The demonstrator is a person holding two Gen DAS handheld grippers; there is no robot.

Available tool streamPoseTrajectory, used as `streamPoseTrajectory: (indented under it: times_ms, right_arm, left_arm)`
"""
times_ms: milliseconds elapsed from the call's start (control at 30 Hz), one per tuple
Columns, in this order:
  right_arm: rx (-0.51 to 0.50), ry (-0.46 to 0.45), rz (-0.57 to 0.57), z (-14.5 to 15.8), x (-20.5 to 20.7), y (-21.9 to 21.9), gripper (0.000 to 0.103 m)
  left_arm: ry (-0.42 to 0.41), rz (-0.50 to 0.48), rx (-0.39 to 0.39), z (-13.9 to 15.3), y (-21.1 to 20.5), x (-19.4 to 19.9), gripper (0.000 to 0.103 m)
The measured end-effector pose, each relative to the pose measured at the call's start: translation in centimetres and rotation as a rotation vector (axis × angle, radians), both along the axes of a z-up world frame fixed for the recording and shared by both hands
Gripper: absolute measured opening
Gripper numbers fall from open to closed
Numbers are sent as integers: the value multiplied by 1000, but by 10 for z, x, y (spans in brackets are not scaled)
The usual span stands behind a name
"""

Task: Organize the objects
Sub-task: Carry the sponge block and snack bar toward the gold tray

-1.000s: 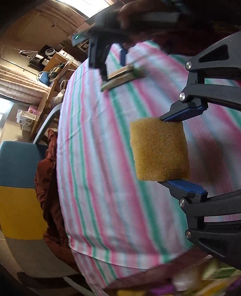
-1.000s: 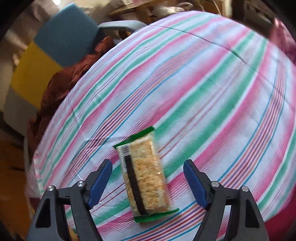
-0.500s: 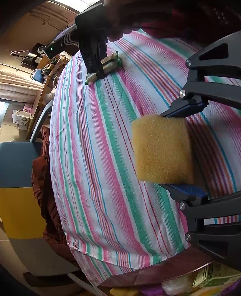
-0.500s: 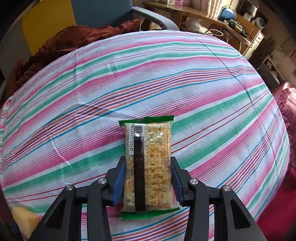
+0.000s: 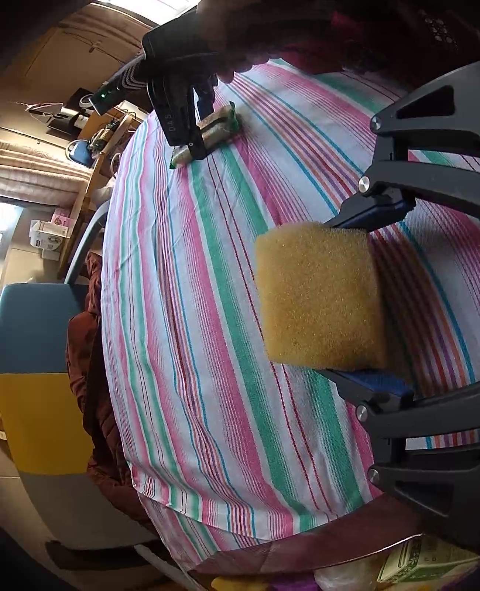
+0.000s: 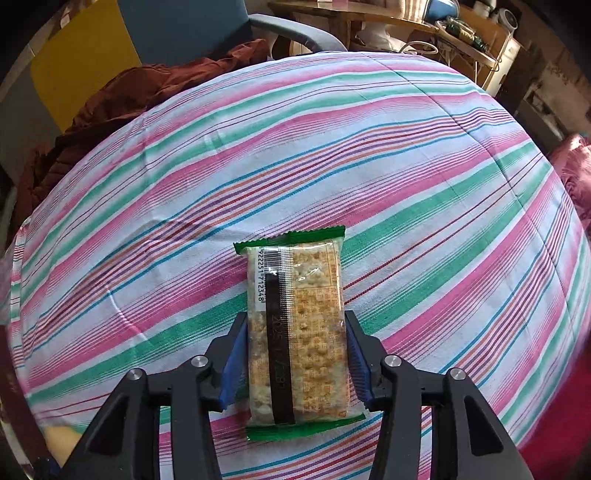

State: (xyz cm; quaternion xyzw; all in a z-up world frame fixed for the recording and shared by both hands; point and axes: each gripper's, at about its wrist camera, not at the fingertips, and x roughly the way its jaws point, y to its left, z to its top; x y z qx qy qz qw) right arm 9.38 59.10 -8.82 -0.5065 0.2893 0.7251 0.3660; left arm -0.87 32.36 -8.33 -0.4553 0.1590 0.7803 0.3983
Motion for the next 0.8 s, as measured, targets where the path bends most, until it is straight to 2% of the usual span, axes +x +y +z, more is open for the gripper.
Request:
streamPoseTrajectory:
  times_ms: [233,400,533,567,700,800]
  right_arm:
    - [34,-23,27,-3,-1,-7,48]
    - [38,0,41,1,-5,-13,45]
    - [54,37,132,5,-19,-26,45]
    - [55,40,155,13,-22,-47,45]
    - [62,46,217,11,-36,-29,45]
    - [69,47,235,16,-37,-41,45]
  left_arm:
    - [34,-5,-3,-2,0,4,64]
    - [63,-5,-5,-3,0,7,65]
    - [86,-3,-6,-4,1,10,64]
    - [91,-1,-7,-4,2,10,63]
    - [108,-5,-11,-4,2,12,63]
    - [115,-6,-14,-4,3,12,63]
